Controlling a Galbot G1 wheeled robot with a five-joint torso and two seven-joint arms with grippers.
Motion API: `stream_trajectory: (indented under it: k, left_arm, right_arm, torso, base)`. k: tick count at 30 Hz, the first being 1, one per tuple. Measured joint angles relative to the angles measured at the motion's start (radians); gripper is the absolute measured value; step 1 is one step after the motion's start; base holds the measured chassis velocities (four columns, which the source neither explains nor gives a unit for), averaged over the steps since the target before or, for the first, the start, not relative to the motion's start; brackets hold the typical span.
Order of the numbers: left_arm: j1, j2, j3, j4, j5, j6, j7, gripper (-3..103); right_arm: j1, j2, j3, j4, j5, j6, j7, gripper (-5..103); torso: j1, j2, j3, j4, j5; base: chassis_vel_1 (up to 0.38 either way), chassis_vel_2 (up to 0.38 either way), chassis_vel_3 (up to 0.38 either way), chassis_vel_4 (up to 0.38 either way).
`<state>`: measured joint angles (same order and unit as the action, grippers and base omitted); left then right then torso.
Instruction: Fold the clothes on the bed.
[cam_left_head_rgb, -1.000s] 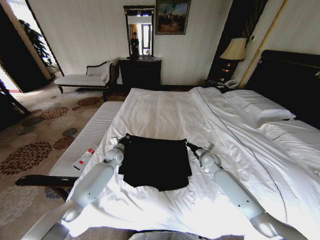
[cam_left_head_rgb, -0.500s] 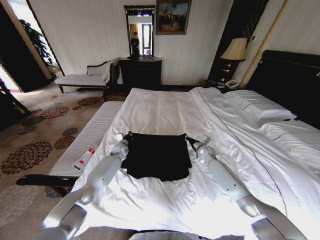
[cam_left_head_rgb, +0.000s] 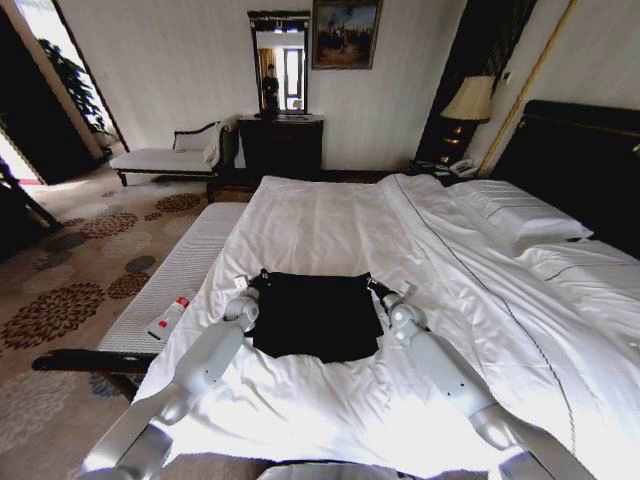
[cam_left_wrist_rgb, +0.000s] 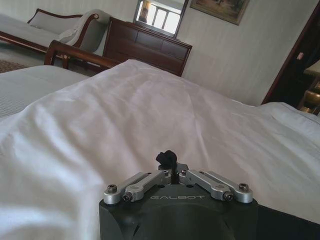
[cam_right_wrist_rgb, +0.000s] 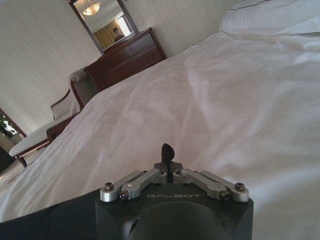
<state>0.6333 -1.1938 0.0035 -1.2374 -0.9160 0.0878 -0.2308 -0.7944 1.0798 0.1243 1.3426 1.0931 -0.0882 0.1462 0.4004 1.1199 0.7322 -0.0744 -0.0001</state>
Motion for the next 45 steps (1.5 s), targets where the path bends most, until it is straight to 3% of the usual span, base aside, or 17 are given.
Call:
stream_trajectory:
  k: [9, 19, 35, 45]
  left_arm:
    - [0.17, 0.04, -0.07, -0.154, 0.01, -0.024, 0.023, 2]
    - [0.317, 0.077, -0.111, -0.271, 0.028, -0.048, 0.034, 2]
    - [0.454, 0.123, -0.131, -0.352, 0.059, -0.076, 0.055, 2]
    - [0.485, 0.141, -0.152, -0.365, 0.066, -0.087, 0.07, 2]
  right_arm:
    - [-0.174, 0.004, 0.052, 0.087, -0.148, 0.097, -0.075, 1]
    - [-0.329, 0.015, 0.124, 0.196, -0.229, 0.138, -0.102, 1]
    - [-0.566, 0.053, 0.236, 0.313, -0.348, 0.192, -0.147, 1]
    - [-0.629, 0.081, 0.274, 0.352, -0.382, 0.213, -0.162, 1]
  torso:
    - [0.0, 0.0, 0.0, -0.0002, -0.0001]
    - [0.0, 0.0, 0.0, 0.0001, 0.0]
    - [0.0, 0.0, 0.0, 0.0002, 0.0]
    - [0.0, 0.0, 0.0, 0.0, -0.0002]
  base:
    - [0.0, 0.0, 0.0, 0.0]
    - [0.0, 0.0, 0.0, 0.0]
    - [0.0, 0.0, 0.0, 0.0]
    - [0.0, 0.0, 0.0, 0.0]
